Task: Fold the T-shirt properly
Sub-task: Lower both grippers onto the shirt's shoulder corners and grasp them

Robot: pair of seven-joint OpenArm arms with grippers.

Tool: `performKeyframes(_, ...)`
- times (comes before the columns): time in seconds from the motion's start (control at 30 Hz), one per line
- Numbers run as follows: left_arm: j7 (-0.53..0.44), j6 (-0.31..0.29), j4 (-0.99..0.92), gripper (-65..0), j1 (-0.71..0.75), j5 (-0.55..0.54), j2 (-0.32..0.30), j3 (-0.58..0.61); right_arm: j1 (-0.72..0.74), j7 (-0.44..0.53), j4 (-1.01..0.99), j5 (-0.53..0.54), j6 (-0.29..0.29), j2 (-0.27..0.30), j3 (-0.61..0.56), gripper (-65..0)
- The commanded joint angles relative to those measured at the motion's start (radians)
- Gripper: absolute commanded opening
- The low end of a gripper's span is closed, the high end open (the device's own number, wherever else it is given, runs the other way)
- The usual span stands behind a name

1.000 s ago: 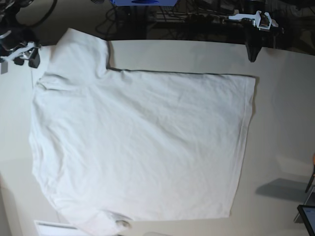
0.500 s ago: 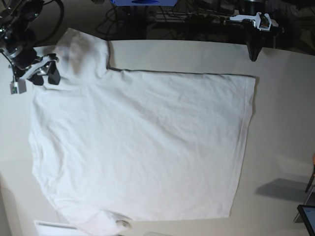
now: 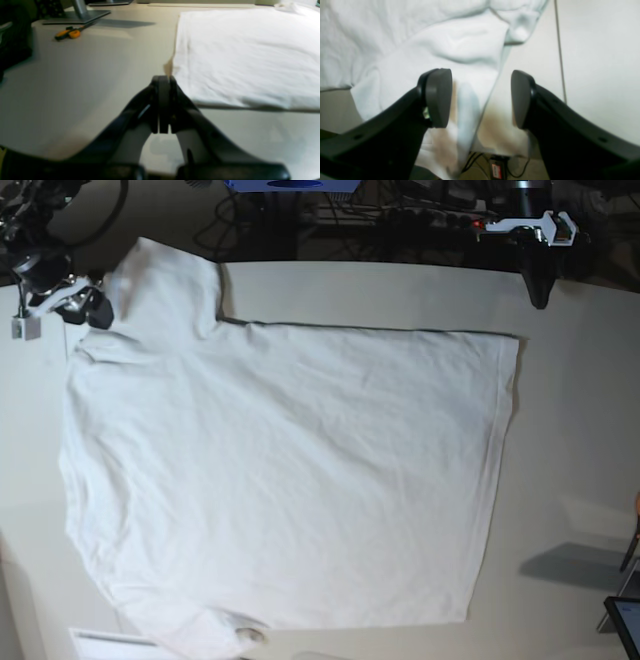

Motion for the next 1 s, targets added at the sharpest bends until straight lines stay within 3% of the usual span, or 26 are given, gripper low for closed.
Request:
performKeyframes(0.0, -0.028, 0.002, 0.009, -65.0, 0.012, -0.003, -0.017, -0.004, -0.012, -0.041, -0.011, -0.038, -0.010, -0.001, 0.000, -29.0)
performKeyframes(0.2, -0.027, 0.002, -0.021, -65.0, 0.012, -0.003, -0.039, -0.014, -0.052, -0.048, -0.008, -0.035, -0.010, -0.021, -0.020, -29.0)
performKeyframes(0.47, -0.027, 0.002, -0.075, -65.0, -0.015, -0.004, -0.043, -0.001, -0.145, -0.041, 0.045, -0.035, -0.010, -0.027, -0.146, -29.2)
performKeyframes(0.87, -0.025, 0.002, -0.075, -65.0, -0.015, -0.004, -0.043, -0.002, -0.206, -0.041, 0.053, -0.035, -0.010, -0.029, -0.152, -29.2)
performKeyframes(0.97, 0.015, 0.002, -0.074, -65.0, -0.029, -0.004, -0.043, -0.004, -0.220, -0.041, 0.053, -0.035, -0.010, -0.029, -0.156, -29.3)
